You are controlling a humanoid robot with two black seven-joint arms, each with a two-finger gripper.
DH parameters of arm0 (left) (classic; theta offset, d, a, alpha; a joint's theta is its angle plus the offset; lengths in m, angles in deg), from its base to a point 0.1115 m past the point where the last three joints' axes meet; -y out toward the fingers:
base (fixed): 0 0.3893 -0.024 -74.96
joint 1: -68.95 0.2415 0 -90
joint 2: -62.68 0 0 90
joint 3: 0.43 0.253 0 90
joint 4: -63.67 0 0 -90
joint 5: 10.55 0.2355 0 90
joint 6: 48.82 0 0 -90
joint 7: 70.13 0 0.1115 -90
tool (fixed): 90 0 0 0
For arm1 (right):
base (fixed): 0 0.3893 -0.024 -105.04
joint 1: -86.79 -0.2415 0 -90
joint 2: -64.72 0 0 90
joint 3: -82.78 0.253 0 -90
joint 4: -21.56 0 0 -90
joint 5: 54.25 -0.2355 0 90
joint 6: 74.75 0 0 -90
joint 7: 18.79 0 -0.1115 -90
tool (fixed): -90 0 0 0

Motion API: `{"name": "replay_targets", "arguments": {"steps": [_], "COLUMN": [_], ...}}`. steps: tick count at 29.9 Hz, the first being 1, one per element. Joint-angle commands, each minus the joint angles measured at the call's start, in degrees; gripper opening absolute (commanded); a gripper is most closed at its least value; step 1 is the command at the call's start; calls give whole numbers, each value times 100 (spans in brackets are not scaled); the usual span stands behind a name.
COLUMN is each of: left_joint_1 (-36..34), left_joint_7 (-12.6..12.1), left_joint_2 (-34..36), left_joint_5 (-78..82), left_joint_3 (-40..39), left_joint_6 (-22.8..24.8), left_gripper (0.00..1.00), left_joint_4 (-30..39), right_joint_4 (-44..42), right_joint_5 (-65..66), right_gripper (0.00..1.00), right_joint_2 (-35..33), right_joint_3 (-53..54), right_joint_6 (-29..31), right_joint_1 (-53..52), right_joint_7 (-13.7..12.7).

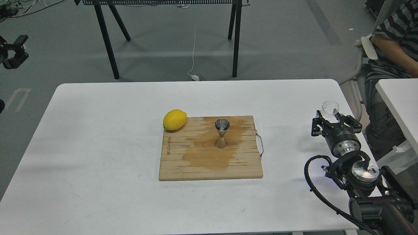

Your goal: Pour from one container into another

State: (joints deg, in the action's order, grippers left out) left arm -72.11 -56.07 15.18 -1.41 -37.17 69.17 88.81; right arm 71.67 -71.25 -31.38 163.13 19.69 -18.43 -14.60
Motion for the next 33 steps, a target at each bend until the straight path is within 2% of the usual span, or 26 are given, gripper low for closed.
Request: {"name": "replay_targets", "arguments": {"steps": [1, 12, 21, 25, 27, 33], "left_joint_1": [-10, -45, -45, -45, -45, -45], "left_joint_7": [-9, -9, -9, -9, -9, 0], "left_joint_2": [-5, 4, 4, 4, 13, 21], "left_joint_5": [0, 0, 0, 0, 0, 0], "left_joint_3": [0, 9, 0, 9, 0, 0], "left_joint_6": [0, 0, 0, 0, 0, 0], "left_gripper": [99, 99, 99, 99, 99, 99], "left_joint_4": [0, 8, 8, 8, 8, 8], "right_joint_4": [-212, -766, -924, -924, -924, -907], "right_joint_5": [-5, -5, -5, -5, -5, -5], "right_gripper": [18, 19, 30, 49, 94, 97], "right_joint_2": [100, 451, 610, 610, 610, 610], "right_joint_3": [42, 130, 95, 95, 121, 113], "right_joint_6": [-119, -49, -40, -67, -102, -84], "right_joint_1": [1, -60, -69, -104, -122, -122], "right_joint_7": [73, 82, 82, 74, 74, 74]}}
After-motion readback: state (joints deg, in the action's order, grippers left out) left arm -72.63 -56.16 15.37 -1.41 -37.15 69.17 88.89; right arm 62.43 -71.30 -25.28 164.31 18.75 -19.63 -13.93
